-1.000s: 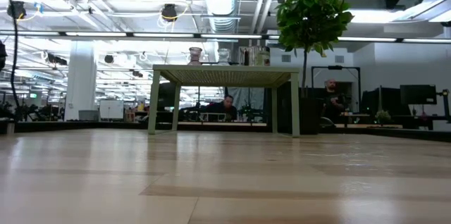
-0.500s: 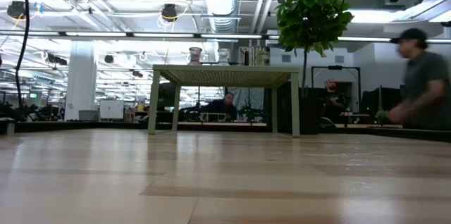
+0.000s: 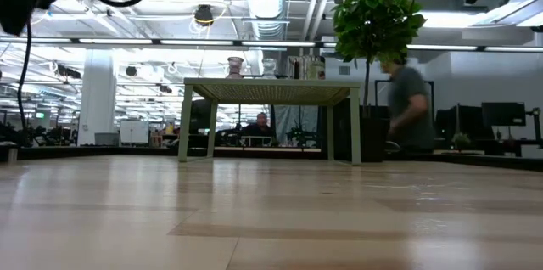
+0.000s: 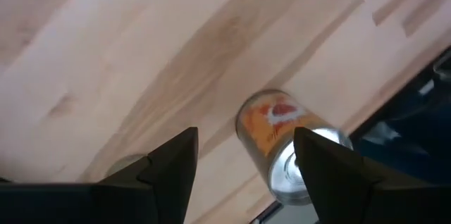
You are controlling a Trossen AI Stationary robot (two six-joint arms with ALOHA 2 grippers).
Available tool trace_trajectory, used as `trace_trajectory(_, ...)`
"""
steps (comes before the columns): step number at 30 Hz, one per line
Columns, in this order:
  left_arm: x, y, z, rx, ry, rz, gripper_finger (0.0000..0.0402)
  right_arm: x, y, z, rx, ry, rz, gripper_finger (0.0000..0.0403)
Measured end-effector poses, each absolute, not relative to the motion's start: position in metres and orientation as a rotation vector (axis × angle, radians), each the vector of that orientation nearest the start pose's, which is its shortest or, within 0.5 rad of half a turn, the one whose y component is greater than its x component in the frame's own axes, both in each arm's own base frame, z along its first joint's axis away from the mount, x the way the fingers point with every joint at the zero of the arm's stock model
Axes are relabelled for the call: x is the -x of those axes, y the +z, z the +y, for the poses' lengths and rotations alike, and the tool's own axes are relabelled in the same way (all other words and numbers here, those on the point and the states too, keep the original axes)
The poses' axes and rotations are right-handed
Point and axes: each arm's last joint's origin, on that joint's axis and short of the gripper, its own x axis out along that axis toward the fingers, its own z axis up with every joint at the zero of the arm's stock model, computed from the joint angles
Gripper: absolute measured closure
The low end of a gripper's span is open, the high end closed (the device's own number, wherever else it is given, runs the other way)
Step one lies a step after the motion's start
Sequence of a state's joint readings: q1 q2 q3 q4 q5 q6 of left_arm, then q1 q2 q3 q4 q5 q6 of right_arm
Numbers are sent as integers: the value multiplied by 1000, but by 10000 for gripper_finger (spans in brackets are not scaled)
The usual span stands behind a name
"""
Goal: Pick & Place candle stick holders
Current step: Put the scented candle on the shelf
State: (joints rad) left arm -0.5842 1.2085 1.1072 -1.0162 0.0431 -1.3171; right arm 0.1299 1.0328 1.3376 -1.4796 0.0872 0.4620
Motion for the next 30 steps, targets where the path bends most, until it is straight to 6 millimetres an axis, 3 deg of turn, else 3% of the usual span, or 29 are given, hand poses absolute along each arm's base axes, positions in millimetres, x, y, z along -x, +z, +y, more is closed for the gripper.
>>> trace_trajectory(11, -170, 283, -143, 803, 104, 1271, 174, -137, 372, 15, -291, -237, 1145, 148)
trace_trajectory(21, -178, 263, -151, 782, 76, 1316, 175, -139, 373, 16, -294, -233, 1129, 148)
trace_trajectory(30, -187, 256, -159, 767, 42, 1301, 175, -138, 373, 15, -294, -233, 1130, 148)
